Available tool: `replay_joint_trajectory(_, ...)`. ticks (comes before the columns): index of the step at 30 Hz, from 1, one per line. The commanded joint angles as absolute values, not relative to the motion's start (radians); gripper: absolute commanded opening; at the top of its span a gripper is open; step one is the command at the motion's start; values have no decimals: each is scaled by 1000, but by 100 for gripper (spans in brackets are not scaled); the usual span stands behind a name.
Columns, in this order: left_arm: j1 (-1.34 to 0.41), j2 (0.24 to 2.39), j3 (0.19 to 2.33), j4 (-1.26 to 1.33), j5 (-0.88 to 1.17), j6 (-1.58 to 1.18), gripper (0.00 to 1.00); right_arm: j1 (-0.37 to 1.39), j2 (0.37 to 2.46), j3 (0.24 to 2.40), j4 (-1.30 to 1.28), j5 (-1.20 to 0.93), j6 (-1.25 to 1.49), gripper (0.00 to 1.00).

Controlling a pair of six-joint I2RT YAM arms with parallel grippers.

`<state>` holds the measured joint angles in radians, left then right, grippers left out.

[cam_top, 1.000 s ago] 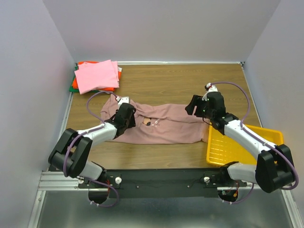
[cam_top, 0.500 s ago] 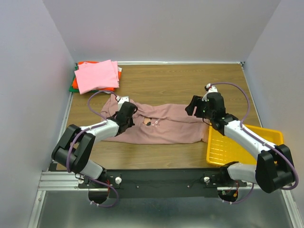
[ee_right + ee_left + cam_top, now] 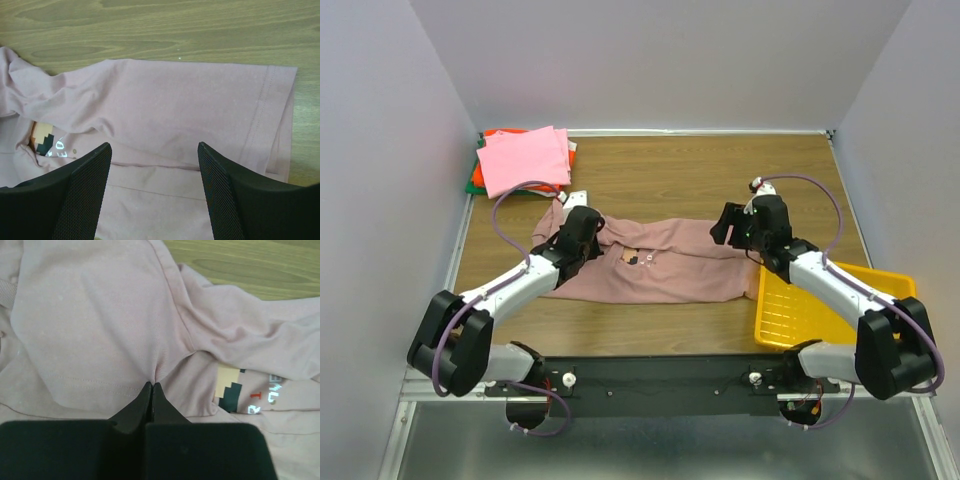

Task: Fold and stack the t-shirts
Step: Fold the tshirt

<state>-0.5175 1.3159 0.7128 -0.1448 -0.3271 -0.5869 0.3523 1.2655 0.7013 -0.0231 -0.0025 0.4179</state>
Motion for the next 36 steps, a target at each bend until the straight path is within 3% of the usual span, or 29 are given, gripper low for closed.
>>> replay_joint_trajectory(1, -526, 1289, 718, -184, -256, -591, 0, 353, 1296, 690, -9, 35, 420, 77)
replay_joint_trajectory(11, -549, 1244, 672, -161, -158, -589, 0, 353, 1319, 692, -11, 37, 428, 77)
replay_joint_trajectory(13, -549, 1249, 675, -156, -158, -583, 7, 353, 1325, 693, -9, 25, 431, 77)
replay_joint_trajectory(14, -549, 1249, 690, -166, -181, -580, 26, 353, 1327, 698, -9, 20, 430, 77)
replay_joint_trajectory(15, -549, 1249, 698, -184, -199, -581, 57, 353, 1333, 698, -9, 12, 431, 77)
replay_joint_trajectory(16, -548, 1246, 710, -195, -246, -592, 66, 353, 1335, 698, -9, 8, 430, 77)
replay_joint_trajectory(17, -545, 1244, 718, -204, -274, -598, 83, 353, 1336, 699, -9, 6, 428, 77)
replay_joint_trajectory(23, -502, 1197, 692, -242, -413, -695, 83, 353, 1338, 698, -9, 8, 416, 77)
replay_joint_trajectory(36, -373, 1258, 580, -112, -336, -724, 73, 353, 1338, 693, -11, 5, 414, 77)
